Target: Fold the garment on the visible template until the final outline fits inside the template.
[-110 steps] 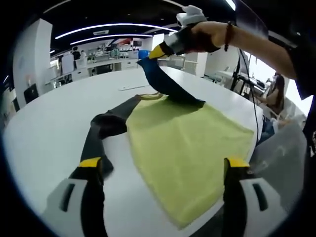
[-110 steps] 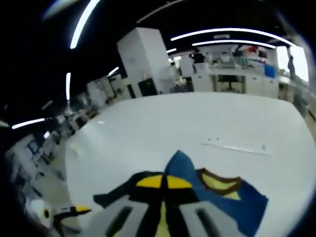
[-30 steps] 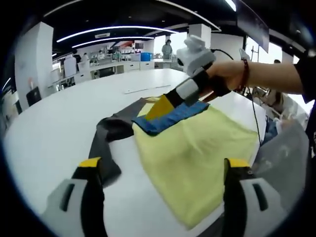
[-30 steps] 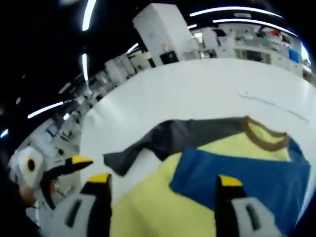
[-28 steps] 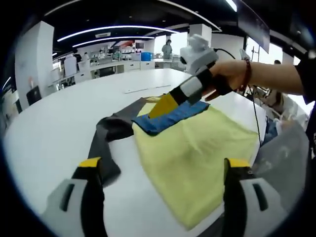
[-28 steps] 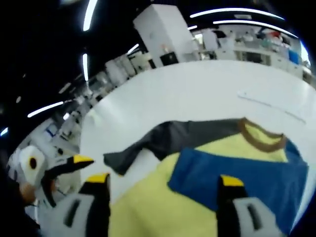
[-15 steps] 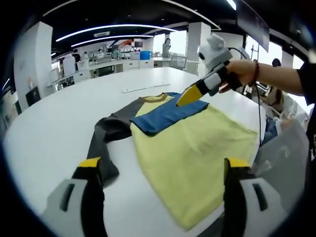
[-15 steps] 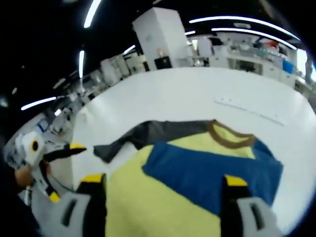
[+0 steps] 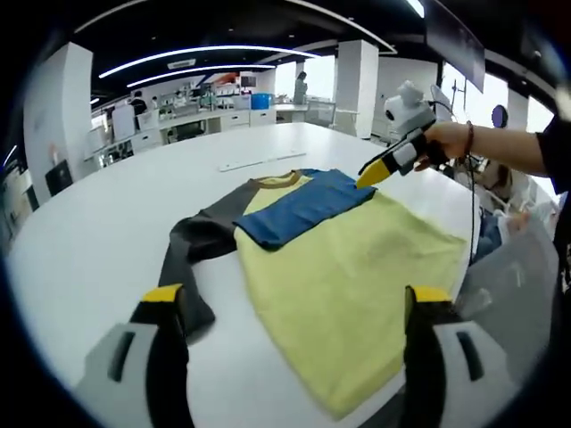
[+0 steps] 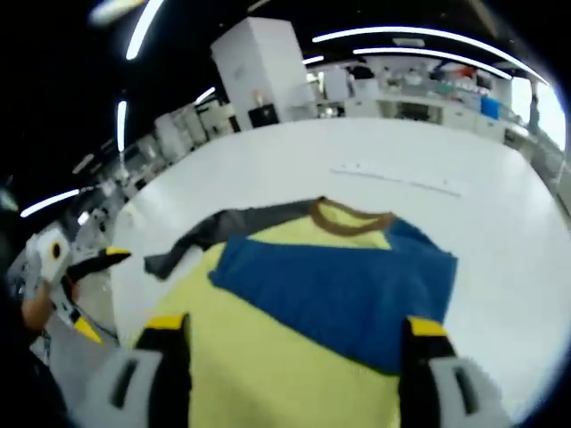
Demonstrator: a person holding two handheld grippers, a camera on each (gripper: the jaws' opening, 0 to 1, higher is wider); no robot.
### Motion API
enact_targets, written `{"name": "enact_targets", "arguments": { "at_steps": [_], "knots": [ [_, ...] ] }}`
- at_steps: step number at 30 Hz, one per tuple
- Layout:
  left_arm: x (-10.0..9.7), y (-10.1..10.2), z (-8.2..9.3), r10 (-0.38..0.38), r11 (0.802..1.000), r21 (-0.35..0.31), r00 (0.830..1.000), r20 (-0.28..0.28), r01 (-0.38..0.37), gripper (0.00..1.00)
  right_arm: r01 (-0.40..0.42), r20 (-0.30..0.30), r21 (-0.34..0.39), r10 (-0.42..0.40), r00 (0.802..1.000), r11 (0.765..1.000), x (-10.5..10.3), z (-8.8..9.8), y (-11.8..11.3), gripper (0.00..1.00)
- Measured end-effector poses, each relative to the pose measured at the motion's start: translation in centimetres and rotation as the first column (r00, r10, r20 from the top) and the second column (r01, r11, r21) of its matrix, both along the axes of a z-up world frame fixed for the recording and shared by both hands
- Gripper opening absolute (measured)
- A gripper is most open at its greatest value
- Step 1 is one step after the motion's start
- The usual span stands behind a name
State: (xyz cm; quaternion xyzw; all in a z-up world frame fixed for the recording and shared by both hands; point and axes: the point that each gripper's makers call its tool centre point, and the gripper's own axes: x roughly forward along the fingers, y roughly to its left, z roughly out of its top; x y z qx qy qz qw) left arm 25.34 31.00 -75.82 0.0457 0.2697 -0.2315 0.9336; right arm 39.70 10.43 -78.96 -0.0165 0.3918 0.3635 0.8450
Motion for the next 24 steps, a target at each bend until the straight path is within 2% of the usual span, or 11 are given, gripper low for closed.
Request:
{"name": "enact_targets", "arguments": {
  "at_steps": [13,18,24],
  "knots": [
    [0.1,0.1,-0.2,0.001,1.000,0.004,1.000,-0.004,-0.001,0.99,0.105,0.018,-0.035,-0.104,0.994,0.994,0.0,-2.0,-5.1,0.87],
    [0.1,0.0,-0.3,0.003,1.000,0.004,1.000,-0.006,-0.003,0.99,0.150,0.024,-0.028,-0.150,0.988,0.988,0.4,-2.5,-6.4,0.74],
    [0.1,0.2,-0.4,0.008,1.000,0.008,1.000,-0.009,-0.008,0.99,0.210,0.041,-0.053,-0.208,0.977,0.976,0.9,-3.7,-8.2,0.49]
  ]
}}
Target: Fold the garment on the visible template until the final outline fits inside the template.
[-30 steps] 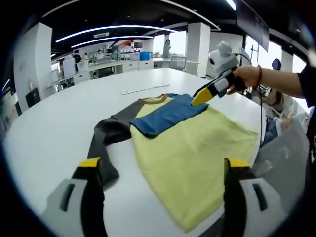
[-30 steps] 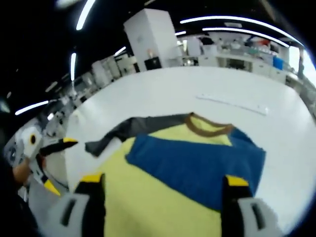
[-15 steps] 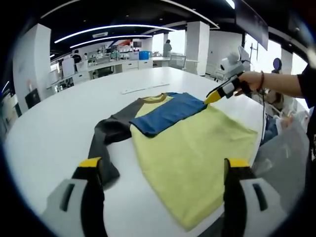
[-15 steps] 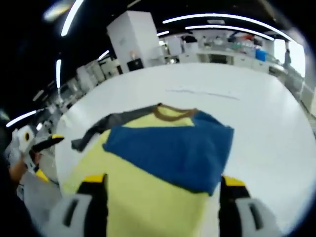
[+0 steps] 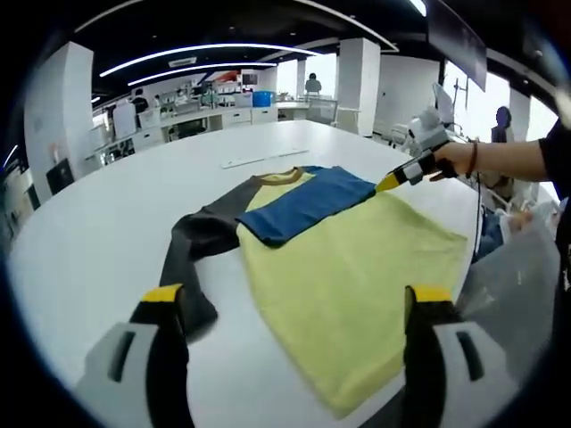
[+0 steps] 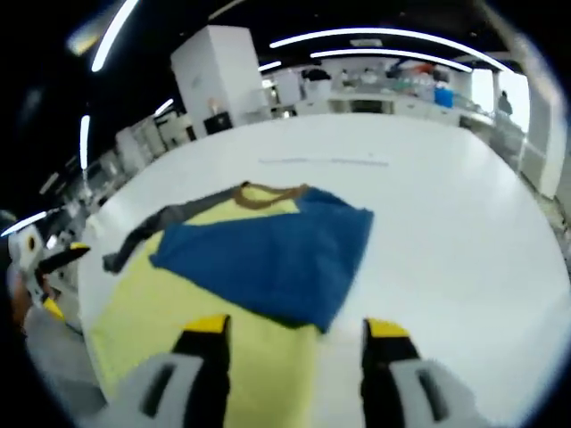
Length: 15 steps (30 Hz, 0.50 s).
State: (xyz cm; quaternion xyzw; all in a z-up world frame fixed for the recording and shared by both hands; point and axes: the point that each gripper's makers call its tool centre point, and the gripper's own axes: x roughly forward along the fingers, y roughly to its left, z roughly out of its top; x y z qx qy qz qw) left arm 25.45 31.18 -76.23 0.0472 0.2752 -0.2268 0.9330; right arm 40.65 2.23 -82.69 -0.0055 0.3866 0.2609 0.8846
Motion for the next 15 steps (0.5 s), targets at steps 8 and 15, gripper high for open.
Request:
{"name": "enact_targets", "arguments": {
  "at_steps": [8,15],
  "knots": [
    [0.2,0.6,-0.1,0.022,1.000,0.004,1.000,-0.001,-0.022,0.99,0.029,0.022,-0.010,-0.029,0.999,1.000,0.6,-0.7,-0.8,0.22],
    [0.2,1.2,-0.4,0.029,1.000,0.008,1.000,-0.007,-0.029,0.99,0.041,0.041,-0.017,-0.040,0.998,0.999,1.1,-1.2,-0.8,0.09]
  ]
}}
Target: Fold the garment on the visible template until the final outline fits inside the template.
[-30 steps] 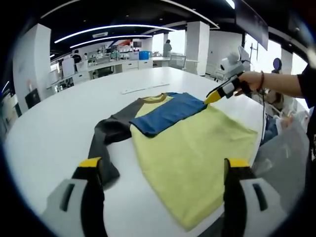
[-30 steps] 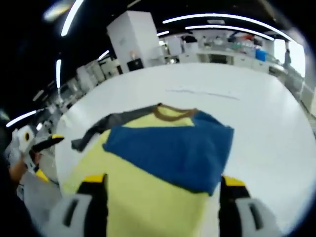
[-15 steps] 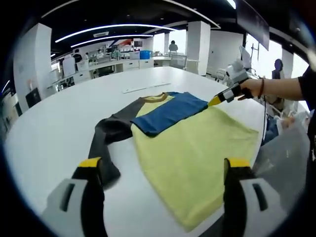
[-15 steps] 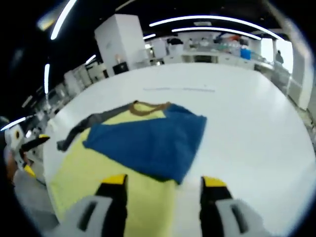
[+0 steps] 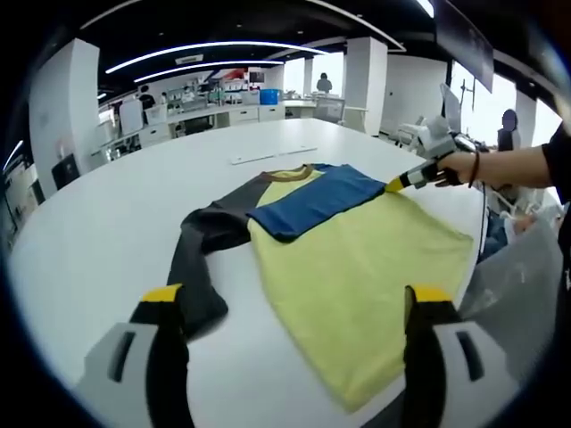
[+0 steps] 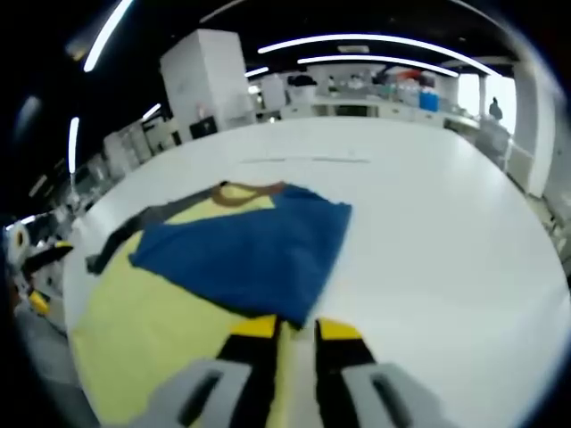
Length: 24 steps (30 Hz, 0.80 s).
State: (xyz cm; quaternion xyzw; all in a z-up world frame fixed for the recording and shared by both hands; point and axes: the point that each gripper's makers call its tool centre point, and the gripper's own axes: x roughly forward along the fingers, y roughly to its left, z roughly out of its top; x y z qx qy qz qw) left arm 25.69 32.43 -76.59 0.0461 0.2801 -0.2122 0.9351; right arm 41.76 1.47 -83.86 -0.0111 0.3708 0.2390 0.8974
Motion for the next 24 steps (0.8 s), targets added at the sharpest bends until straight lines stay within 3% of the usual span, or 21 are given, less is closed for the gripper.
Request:
{"name": "enact_targets", "arguments": {
  "at_steps": [6,15,24],
  "knots": [
    [0.2,0.9,-0.2,0.029,1.000,0.002,1.000,-0.009,-0.029,0.98,-0.005,0.009,-0.015,0.005,1.000,1.000,0.3,-0.2,0.0,0.01],
    [0.1,3.2,-1.1,0.066,0.998,0.027,0.997,-0.037,-0.065,0.93,-0.051,0.012,-0.053,0.051,0.999,0.997,0.4,-0.4,-0.4,0.00],
    [0.6,5.7,-1.5,0.136,0.990,0.049,0.990,-0.044,-0.134,0.88,-0.066,0.010,-0.096,0.067,0.998,0.993,0.7,-0.3,-2.0,0.00]
  ]
}}
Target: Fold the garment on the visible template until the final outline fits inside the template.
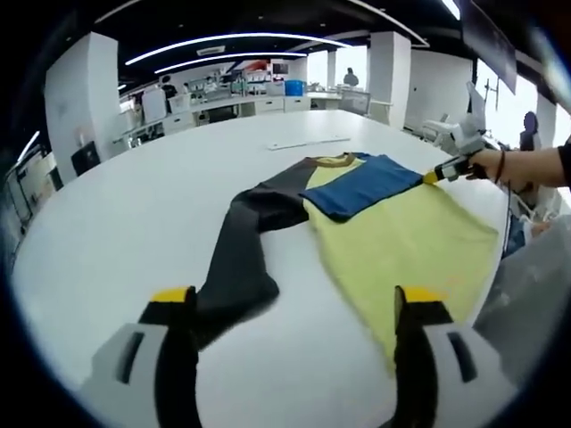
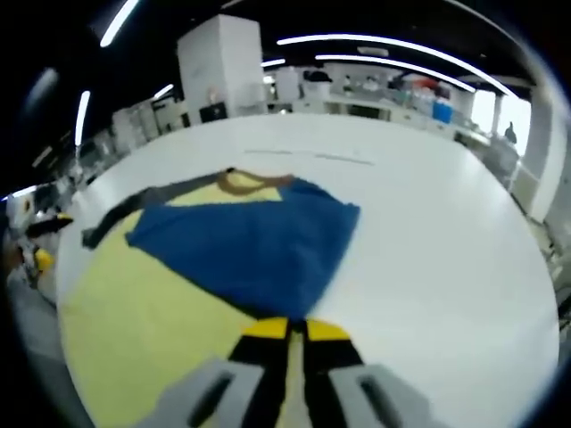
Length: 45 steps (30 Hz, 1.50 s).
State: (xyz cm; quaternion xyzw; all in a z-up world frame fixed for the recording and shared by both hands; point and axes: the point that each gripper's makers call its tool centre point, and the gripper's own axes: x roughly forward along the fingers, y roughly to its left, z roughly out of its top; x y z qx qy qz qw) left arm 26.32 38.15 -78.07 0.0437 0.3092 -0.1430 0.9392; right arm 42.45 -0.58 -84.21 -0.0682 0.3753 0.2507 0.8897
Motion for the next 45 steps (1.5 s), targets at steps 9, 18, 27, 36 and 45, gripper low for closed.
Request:
{"name": "enact_targets", "arguments": {
  "at_steps": [9,18,27,36,45],
  "knots": [
    [-0.1,3.0,-0.8,0.074,0.997,0.030,0.997,-0.025,-0.074,0.84,0.064,-0.019,0.098,-0.062,0.998,0.993,-0.1,0.6,0.0,0.04],
    [-0.5,5.9,-1.6,0.180,0.984,0.023,0.983,-0.038,-0.179,0.72,0.063,0.008,0.166,-0.065,0.998,0.984,-0.8,3.3,0.5,0.60],
    [-0.5,8.4,-3.2,0.256,0.967,0.037,0.965,-0.065,-0.254,0.56,-0.013,0.065,0.216,-0.001,0.998,0.976,-2.9,6.7,2.0,0.85],
    [-0.3,9.4,-3.9,0.305,0.952,0.003,0.950,-0.071,-0.306,0.38,-0.065,0.099,0.207,0.045,0.994,0.976,-4.5,8.4,1.7,0.85],
    [-0.4,9.9,-5.4,0.295,0.955,0.000,0.949,-0.113,-0.297,0.21,-0.066,0.091,0.224,0.046,0.995,0.972,-6.5,8.7,1.5,0.87]
  ]
}}
